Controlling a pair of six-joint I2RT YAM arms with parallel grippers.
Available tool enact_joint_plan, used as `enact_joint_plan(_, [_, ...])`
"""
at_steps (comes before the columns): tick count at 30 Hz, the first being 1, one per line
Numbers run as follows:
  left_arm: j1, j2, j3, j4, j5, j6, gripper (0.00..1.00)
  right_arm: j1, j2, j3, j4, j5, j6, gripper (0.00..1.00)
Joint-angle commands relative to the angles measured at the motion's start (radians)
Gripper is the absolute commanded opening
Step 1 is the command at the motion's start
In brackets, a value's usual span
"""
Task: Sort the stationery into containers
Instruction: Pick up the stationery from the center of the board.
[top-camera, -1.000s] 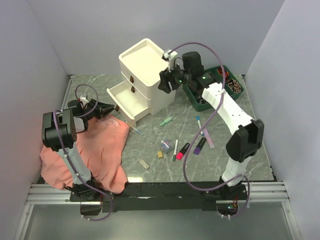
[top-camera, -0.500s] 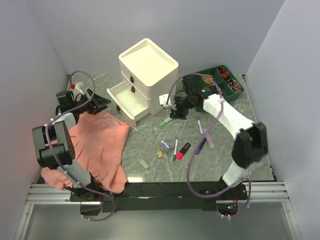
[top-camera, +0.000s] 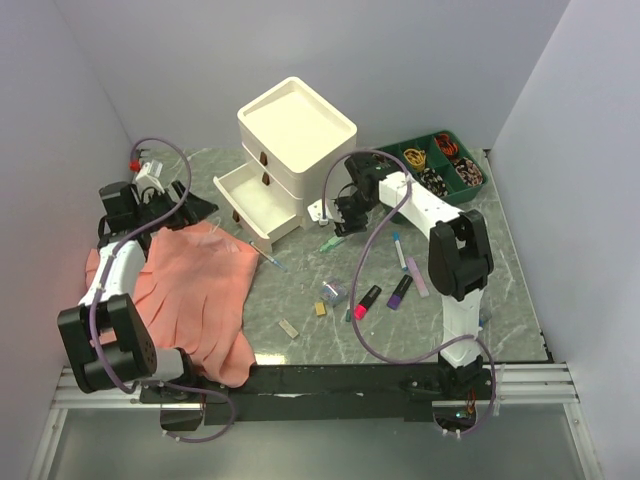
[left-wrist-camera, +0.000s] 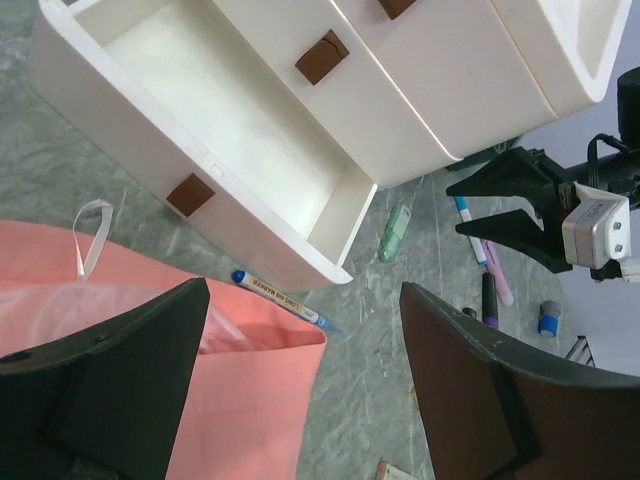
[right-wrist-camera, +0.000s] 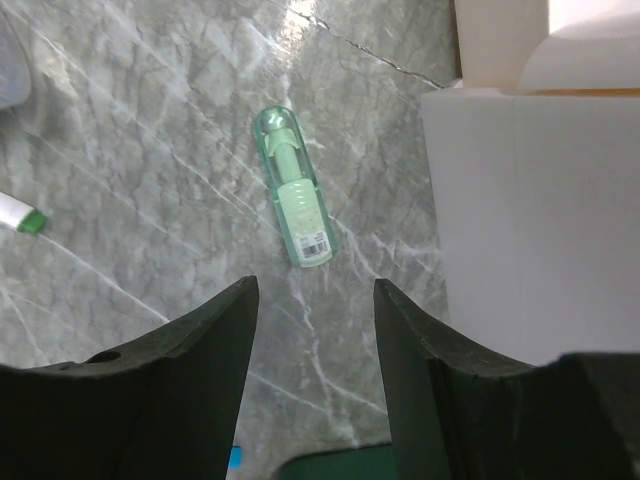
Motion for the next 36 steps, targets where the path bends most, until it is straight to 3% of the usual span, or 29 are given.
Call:
enact_joint_plan(1, [0.003, -0.049, -0.027, 0.004, -0.038, -0.004, 0.83, -0.003, 0.040, 0.049, -0.047, 0.013, -0.074, 0.57])
enact_joint_plan(25, [0.004, -0.099, -0.063, -0.015, -0.078, -0.004, 0.83, 0.034, 0.213, 0.136, -0.037, 0.024, -0.064, 0.52])
enact_joint_plan(31, [0.004, -0.097, -0.063, -0.009, -0.065, -0.011, 0.83, 0.048, 0.236, 0.164, -0.102, 0.048, -0.061, 0.42])
enact_joint_plan(36, [0.011, -0.088, -0.073, 0.005, -0.048, -0.023, 0.83, 0.062, 0.215, 0.106, -0.133, 0.082, -0.054, 0.47])
